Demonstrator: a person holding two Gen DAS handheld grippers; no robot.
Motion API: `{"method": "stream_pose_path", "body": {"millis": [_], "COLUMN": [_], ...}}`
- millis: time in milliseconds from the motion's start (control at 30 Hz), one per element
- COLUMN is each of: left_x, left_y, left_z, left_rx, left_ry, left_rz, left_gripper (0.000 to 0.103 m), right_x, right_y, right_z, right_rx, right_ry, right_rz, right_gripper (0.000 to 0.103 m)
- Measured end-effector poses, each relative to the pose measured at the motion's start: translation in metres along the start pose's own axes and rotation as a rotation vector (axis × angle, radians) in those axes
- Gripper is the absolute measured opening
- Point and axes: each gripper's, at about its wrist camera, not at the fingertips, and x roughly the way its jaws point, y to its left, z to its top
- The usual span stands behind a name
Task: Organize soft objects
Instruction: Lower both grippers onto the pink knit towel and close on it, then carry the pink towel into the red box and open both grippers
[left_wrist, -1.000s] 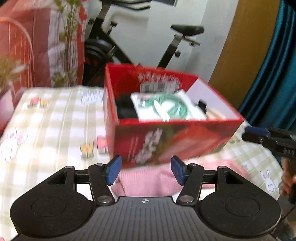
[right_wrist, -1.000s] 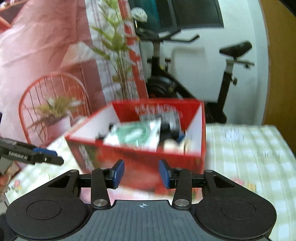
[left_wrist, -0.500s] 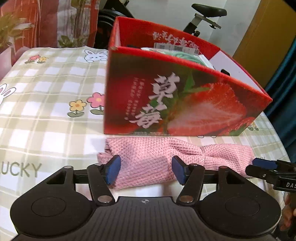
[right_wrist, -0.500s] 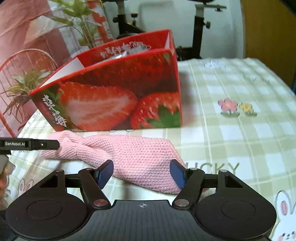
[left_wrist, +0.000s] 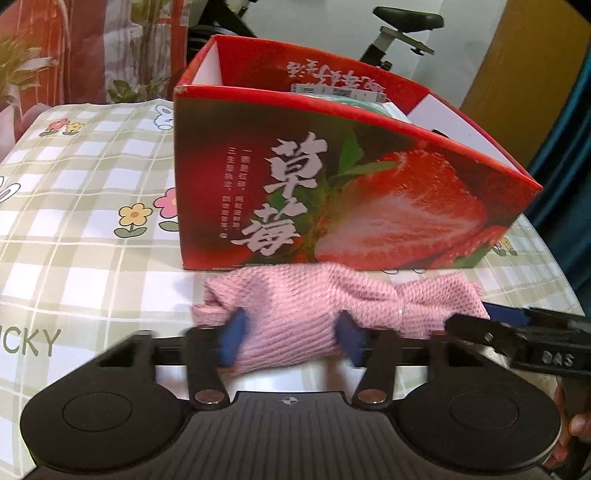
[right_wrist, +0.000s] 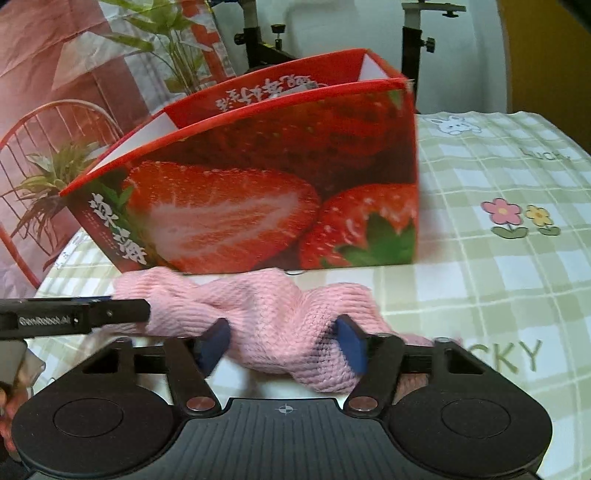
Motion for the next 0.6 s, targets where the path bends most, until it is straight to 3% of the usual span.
{"method": "stream_pose_path", "body": {"millis": [100,200,600], "left_x": [-0.003,-0.007,-0.035], "left_y": [0.001,-0.001,-0.005], "left_z": [-0.003,-0.010,-0.055], "left_rx": [-0.006,0.003,-0.026], "left_ry": [0.006,0.006,0.020], "left_rz": [-0.046,-0.067,-0.116], "left_gripper": [0.028,0.026,0.026], "right_x": [0.000,-0.002,-0.029], "right_y": [0.003,0.005,0.015], "right_z": [-0.001,-0.006,-0.039], "right_rx": [-0.008,-0.011,-0.064], "right_ry": [0.008,0.015,0.037], "right_rz": [0.017,0.033,0.092], "right_gripper": [0.039,0.033,0.030]}}
